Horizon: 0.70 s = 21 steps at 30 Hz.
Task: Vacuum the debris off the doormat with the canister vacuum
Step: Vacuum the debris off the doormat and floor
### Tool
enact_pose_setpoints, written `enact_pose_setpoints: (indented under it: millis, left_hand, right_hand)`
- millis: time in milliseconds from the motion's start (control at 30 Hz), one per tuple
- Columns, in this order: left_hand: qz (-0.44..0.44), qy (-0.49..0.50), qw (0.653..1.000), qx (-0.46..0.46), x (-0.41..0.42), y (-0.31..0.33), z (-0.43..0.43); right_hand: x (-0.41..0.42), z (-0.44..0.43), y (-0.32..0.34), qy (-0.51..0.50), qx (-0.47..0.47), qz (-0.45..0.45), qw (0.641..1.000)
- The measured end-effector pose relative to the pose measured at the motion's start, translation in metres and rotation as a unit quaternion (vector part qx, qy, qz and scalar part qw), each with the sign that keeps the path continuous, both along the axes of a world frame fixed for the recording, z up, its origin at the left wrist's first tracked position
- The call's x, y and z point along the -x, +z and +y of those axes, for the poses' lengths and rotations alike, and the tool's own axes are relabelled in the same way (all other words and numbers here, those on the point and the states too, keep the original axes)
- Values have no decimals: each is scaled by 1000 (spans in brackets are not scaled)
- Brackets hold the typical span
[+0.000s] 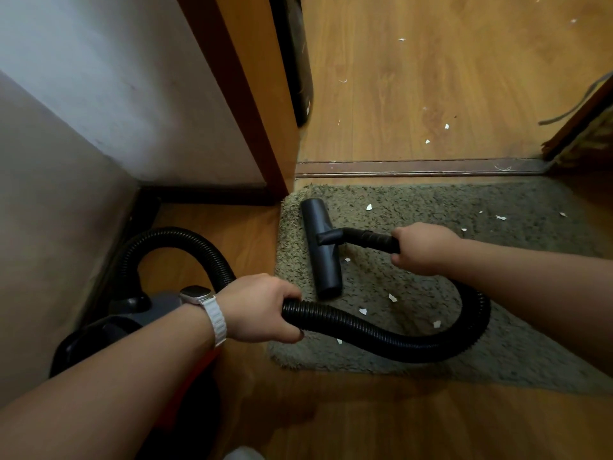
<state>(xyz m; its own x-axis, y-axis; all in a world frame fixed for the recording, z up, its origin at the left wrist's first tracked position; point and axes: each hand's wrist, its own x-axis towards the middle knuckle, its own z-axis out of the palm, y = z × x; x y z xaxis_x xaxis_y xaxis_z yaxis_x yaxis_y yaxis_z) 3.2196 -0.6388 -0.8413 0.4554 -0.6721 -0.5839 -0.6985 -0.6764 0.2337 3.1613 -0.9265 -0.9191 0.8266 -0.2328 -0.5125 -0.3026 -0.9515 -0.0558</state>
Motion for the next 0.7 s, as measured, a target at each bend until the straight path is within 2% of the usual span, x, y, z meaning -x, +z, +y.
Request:
enact_pose_setpoints:
  millis: [233, 467, 700]
  left_hand:
    - [-13, 9, 999, 40, -1, 3, 1]
    - [-26, 9, 998, 49, 0, 2, -5]
    - [-36, 1, 998, 53, 0, 2, -10]
  right_hand:
    - [8, -15, 1, 7, 13, -12, 1000]
    - [22, -43, 1, -54, 8, -15, 998]
    - [41, -57, 5, -97, -141, -80, 982]
